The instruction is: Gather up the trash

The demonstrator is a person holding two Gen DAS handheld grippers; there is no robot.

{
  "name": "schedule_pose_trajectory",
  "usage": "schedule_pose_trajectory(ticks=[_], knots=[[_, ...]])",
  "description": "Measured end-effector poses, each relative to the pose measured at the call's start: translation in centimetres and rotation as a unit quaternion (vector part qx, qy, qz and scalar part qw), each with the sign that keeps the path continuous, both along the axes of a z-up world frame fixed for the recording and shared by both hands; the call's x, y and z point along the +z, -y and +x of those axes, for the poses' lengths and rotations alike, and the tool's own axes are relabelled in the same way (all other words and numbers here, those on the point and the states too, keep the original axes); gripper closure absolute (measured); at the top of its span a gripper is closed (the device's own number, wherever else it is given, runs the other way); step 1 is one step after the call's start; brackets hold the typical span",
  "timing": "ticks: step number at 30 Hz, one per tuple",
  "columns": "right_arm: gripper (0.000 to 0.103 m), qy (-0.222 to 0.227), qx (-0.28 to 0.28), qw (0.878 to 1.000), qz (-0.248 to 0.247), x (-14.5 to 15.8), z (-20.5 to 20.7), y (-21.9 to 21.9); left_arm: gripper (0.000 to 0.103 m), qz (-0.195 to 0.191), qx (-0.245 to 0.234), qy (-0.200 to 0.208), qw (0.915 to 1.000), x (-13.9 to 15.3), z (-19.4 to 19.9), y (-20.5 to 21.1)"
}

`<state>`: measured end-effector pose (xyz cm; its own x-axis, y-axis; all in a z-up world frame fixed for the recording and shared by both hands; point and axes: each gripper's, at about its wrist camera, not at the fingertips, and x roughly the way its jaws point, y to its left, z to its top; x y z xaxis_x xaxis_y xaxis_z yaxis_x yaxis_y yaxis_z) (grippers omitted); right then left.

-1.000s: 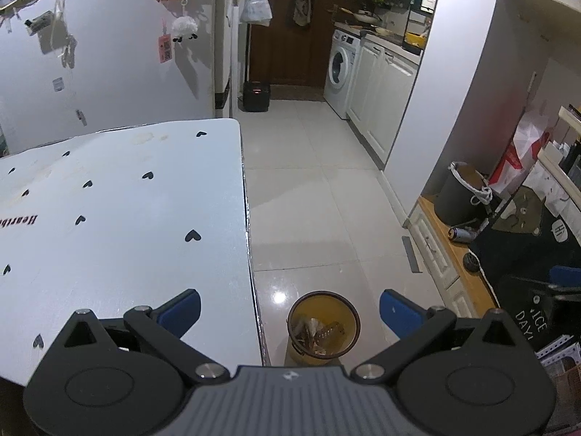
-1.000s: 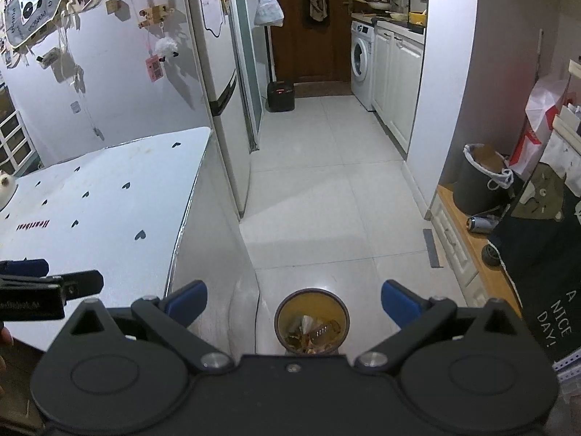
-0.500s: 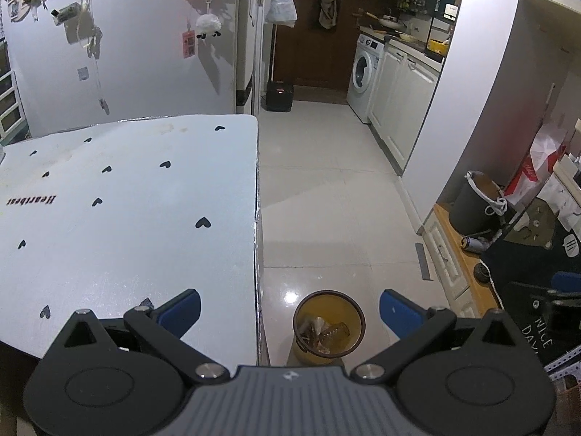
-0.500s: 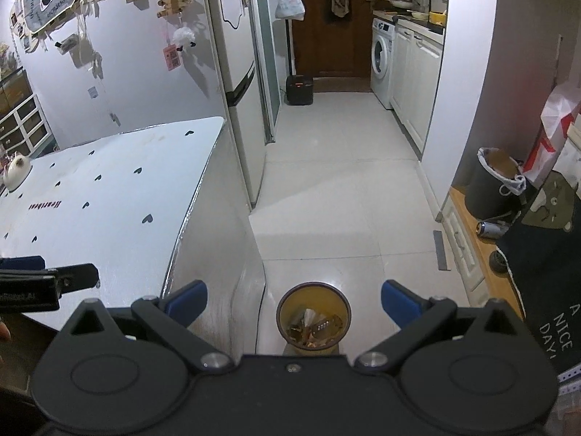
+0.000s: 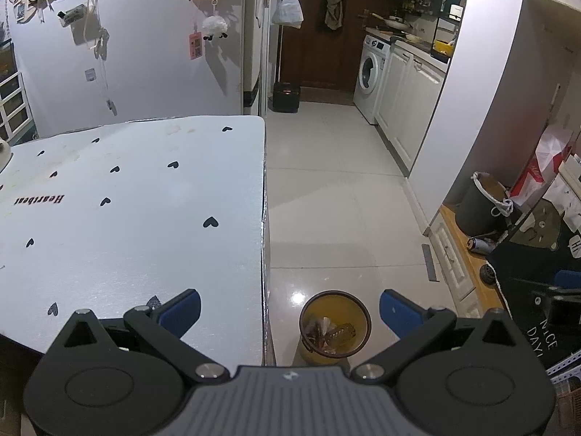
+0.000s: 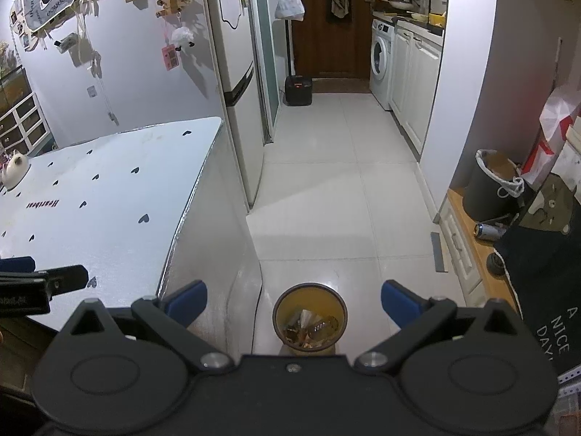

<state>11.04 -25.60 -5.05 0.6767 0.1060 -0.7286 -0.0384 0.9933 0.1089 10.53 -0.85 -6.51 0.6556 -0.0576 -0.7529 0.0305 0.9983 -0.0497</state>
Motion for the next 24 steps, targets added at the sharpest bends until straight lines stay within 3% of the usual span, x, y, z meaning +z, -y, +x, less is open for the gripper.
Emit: schedule_pose_trajectory(ticks=[24], knots=[[0.000,-0.001,-0.002,1.000,0.002,-0.07,0.03,0.37,0.000,0.001,-0.003,0.000,1.0000,-0.04,0.18,0.15]])
